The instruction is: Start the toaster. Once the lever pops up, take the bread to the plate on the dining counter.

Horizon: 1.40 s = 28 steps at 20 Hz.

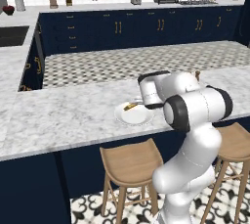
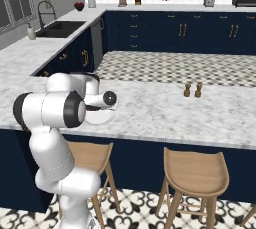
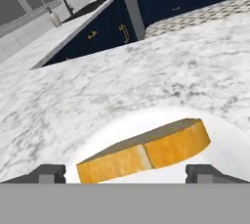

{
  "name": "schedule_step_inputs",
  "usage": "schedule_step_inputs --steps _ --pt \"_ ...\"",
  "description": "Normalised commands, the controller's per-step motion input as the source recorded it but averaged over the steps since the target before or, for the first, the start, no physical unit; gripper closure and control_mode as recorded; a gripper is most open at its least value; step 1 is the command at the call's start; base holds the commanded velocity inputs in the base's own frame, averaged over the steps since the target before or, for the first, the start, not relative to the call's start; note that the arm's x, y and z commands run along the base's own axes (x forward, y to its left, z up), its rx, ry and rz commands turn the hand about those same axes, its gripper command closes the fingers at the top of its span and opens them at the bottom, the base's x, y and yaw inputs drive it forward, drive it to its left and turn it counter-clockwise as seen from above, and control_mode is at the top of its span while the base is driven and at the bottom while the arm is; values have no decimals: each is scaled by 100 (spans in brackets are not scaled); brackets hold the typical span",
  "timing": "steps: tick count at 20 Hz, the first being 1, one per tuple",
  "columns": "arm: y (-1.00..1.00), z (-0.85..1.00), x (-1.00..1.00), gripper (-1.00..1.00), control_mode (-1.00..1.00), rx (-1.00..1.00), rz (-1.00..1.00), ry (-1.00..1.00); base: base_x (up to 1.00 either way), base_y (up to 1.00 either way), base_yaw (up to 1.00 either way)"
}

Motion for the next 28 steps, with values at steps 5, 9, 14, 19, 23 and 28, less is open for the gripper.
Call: schedule_step_inputs --steps 5,9,14,19,23,28 --pt "-6 42 -33 -100 -100 0 -5 33 0 0 0" --pt "-17 63 -38 -100 -100 0 -9 36 0 0 0" --pt "-30 100 -29 -100 -100 0 -7 20 0 0 0" --pt "-40 97 -51 -100 -100 0 -1 3 0 0 0" --pt "-65 48 -99 -100 -100 0 -6 2 0 0 0" --pt "-58 20 -97 -100 -100 0 -10 10 0 0 0"
